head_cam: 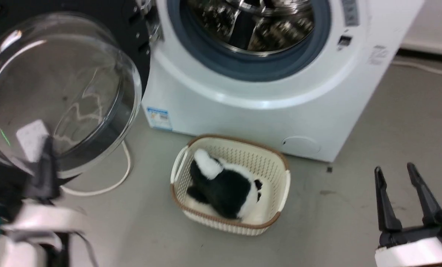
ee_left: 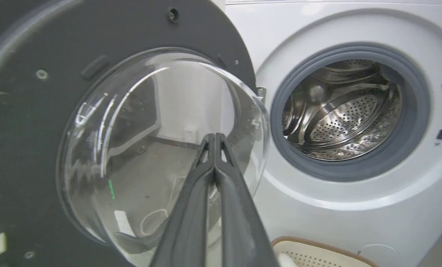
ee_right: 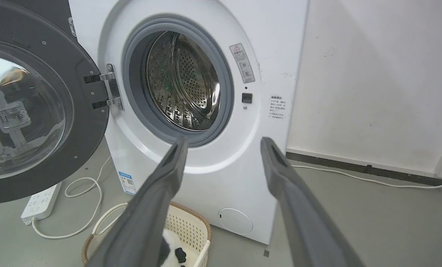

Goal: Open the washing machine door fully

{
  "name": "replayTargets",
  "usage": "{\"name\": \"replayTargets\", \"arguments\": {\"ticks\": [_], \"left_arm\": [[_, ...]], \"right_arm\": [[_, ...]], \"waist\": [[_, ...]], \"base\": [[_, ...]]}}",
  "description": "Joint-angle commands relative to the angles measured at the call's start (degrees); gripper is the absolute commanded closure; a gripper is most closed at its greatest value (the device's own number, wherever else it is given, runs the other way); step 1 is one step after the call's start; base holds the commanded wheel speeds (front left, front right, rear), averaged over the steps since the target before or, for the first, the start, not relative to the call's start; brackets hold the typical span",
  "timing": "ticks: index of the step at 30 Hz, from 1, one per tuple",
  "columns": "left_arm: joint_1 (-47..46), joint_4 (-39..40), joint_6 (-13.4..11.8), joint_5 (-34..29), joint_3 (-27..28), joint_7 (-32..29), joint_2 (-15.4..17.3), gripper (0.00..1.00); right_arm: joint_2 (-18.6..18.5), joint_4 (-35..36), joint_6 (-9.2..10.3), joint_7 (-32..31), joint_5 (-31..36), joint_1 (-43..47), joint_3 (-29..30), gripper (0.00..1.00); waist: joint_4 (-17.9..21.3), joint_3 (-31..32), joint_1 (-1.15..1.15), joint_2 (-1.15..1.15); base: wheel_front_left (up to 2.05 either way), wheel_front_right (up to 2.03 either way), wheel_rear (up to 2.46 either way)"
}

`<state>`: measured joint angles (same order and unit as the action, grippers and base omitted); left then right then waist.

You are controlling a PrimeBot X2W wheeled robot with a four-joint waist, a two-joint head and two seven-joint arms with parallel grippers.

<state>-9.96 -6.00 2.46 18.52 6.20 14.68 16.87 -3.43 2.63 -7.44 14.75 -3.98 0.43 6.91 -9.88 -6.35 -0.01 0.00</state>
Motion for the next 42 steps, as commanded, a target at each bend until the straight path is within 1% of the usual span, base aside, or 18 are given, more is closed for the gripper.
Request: {"name": "replayTargets", "arguments": {"ticks": [1, 4, 6, 7, 8, 11, 19, 25, 29, 42], "left_arm": [[1.6, 0.8, 0.0, -0.3, -0.6, 0.3, -1.0, 1.0], [5.1, 2.9, 0.0, -1.3, -2.5, 0.3, -3.0, 1.0], [7.0, 3.9, -0.6, -2.4, -4.1, 0.3, -4.6, 1.0], [7.9, 4.2, -0.9, -2.8, -4.7, 0.3, -5.3, 0.55], [8.7, 4.3, -1.1, -3.1, -5.3, 0.3, -6.1, 0.0], [11.3, 4.5, -2.0, -5.1, -7.2, 0.3, -7.3, 0.0], [16.0, 5.4, -3.4, -7.7, -10.5, 0.3, -10.8, 0.0], [16.5, 5.6, -4.3, -10.3, -12.3, 0.3, -11.6, 0.0], [16.6, 6.2, -4.8, -11.3, -12.4, 0.3, -11.6, 0.0], [15.9, 6.0, -4.5, -11.6, -12.1, 0.3, -11.0, 0.0]], "right_arm": [[0.3, 0.2, -0.05, 0.2, 0.3, 1.1, 0.1, 0.0], [0.4, 0.1, -0.05, 0.2, 0.4, 2.5, -0.1, 0.0], [0.5, 0.1, -0.05, 0.2, 0.5, 3.2, -0.3, 0.0], [0.5, 0.0, -0.05, 0.2, 0.5, 3.5, -0.4, 0.0], [0.5, 0.0, -0.05, 0.2, 0.5, 3.7, -0.6, 0.0], [0.5, -0.4, -0.05, 0.2, 0.2, 4.3, -1.1, 0.0], [0.5, -1.4, -0.05, 0.2, -1.5, 5.3, -1.3, 0.0], [0.5, -1.8, -0.05, 0.2, -1.8, 5.7, -1.6, 0.0], [0.5, -2.1, -0.05, 0.2, -2.2, 5.5, -1.8, 0.0], [0.6, -2.5, -0.05, 0.2, -3.0, 5.4, -2.0, 0.0]], "waist": [[2.0, 2.3, 0.01, 0.0], [3.4, 3.8, 0.01, 0.0], [4.3, 4.4, 0.01, 0.0], [4.6, 4.6, 0.01, 0.0], [5.0, 4.8, 0.01, 0.0], [6.1, 5.4, 0.01, 0.0], [7.3, 6.1, 0.01, 0.0], [7.5, 6.2, 0.01, 0.0], [7.7, 6.1, 0.01, 0.0], [8.1, 6.1, 0.01, 0.0]], "base": [[0.0, 0.0, 0.0], [0.0, 0.0, 0.0], [0.0, 0.0, 0.0], [0.0, 0.0, 0.0], [0.0, 0.0, 0.0], [0.0, 0.0, 0.0], [0.0, 0.0, 0.0], [0.0, 0.0, 0.0], [0.0, 0.0, 0.0], [0.0, 0.0, 0.0]]}}
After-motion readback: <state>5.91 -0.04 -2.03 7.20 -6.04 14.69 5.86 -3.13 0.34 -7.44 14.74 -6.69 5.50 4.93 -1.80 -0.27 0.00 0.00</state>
